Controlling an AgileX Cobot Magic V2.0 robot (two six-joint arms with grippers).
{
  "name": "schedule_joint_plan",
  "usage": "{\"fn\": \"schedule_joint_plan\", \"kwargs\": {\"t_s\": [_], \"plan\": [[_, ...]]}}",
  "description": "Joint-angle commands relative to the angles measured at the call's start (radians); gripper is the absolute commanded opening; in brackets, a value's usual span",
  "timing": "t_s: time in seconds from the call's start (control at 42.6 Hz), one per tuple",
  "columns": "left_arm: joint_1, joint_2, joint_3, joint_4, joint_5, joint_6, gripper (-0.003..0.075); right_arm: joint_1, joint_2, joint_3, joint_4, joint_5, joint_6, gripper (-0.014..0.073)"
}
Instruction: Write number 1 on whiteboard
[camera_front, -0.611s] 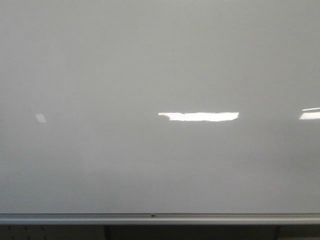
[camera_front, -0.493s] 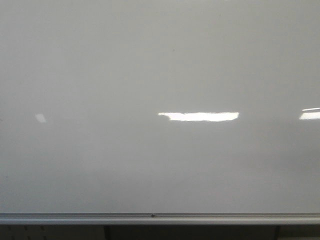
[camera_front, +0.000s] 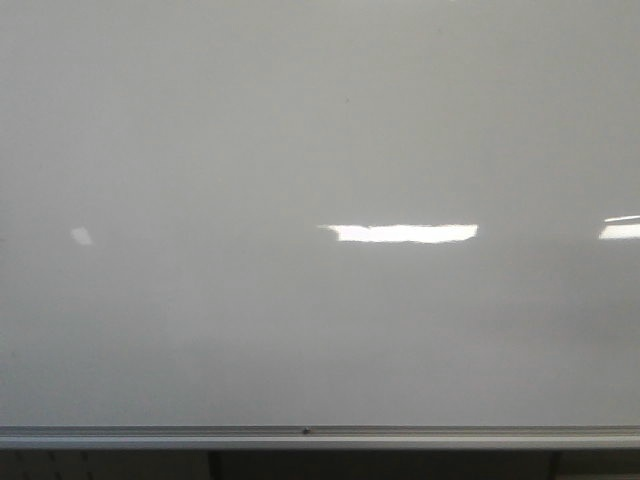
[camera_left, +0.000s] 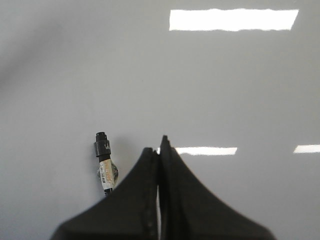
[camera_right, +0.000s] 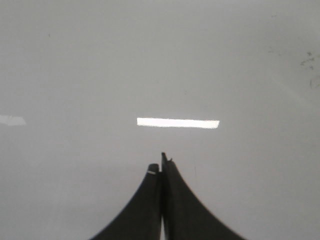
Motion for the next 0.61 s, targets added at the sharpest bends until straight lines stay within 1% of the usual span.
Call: {"fn": "schedule_joint_plan", "kwargs": {"t_s": [0.0,0.188,0.235,0.376,0.423,0.493,0.587], "plan": [[-0.006,-0.016,0.023,0.001,-0.080,-0.006,-0.0020,-0.007,-0.017,-0.023,-0.010,-0.088,-0.012,-0.0060],[-0.006,-0.016,0.023,-0.004,-0.098,-0.006,-0.0020,-0.007,-0.017,-0.025,-0.008,-0.094,-0.010,-0.0060],[-0.006,-0.016,0.023,-0.004,-0.128,-0.006,-0.0020,-0.007,-0.017,-0.032,-0.003,-0.094,-0.001,-0.0060],[-0.006,-0.016,-0.012,-0.006,-0.315,-0.006,-0.0020,-0.007,-0.016,-0.113,-0.002,-0.033,0.007,-0.0060],[-0.006,-0.016,-0.051,-0.006,-0.304,-0.006,-0.0020,-0.007,-0.016,-0.154,-0.002,0.008,0.007,-0.0060],[-0.006,-0.012,-0.125,-0.006,-0.242,-0.006,-0.0020,-0.007,-0.012,-0.231,-0.002,0.067,0.007,-0.0060],[-0.006,0.012,-0.250,-0.006,-0.113,-0.006,-0.0020,-0.007,0.014,-0.335,-0.002,0.119,0.007,-0.0060]]}}
